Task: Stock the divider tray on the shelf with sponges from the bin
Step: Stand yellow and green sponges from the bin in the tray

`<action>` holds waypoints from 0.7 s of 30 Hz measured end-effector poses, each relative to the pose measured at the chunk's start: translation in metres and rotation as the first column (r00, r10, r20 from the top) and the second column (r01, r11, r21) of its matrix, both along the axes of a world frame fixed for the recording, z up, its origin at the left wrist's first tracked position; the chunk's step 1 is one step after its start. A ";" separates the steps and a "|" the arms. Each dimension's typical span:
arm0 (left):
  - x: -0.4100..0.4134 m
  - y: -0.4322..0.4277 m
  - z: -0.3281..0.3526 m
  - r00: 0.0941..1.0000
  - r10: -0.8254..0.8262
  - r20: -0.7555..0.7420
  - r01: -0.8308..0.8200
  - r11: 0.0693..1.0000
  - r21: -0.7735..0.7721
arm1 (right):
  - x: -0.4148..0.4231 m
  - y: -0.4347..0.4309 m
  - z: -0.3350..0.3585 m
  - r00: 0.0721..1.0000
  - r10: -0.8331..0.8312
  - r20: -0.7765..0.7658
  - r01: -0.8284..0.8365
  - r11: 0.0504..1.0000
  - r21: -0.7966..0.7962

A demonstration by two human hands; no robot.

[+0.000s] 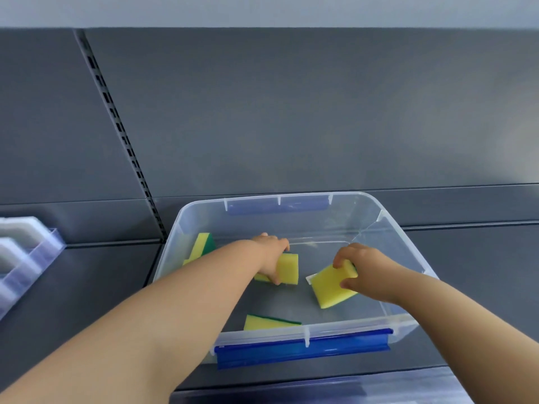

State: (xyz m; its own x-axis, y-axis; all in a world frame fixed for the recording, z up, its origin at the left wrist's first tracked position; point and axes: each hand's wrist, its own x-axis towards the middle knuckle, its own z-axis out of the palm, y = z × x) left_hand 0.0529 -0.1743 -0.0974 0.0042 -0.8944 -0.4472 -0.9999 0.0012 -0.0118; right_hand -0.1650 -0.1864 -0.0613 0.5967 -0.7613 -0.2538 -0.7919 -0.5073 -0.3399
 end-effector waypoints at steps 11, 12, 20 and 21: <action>-0.019 0.042 0.062 0.974 0.007 -0.227 -0.093 0.923 -0.372 | -0.003 -0.003 0.017 0.989 -0.063 0.137 0.076 0.993 -0.091; -0.023 0.047 0.068 0.967 0.012 -0.255 -0.120 0.903 -0.412 | -0.005 -0.002 0.019 0.982 -0.069 0.175 0.085 0.993 -0.088; -0.062 0.094 0.092 0.871 0.085 -0.484 -0.405 0.682 -0.609 | -0.029 0.015 0.026 0.899 -0.083 0.430 0.119 0.991 -0.058; -0.065 0.100 0.091 0.862 0.109 -0.494 -0.439 0.648 -0.622 | -0.030 0.015 0.024 0.886 -0.093 0.455 0.130 0.990 -0.052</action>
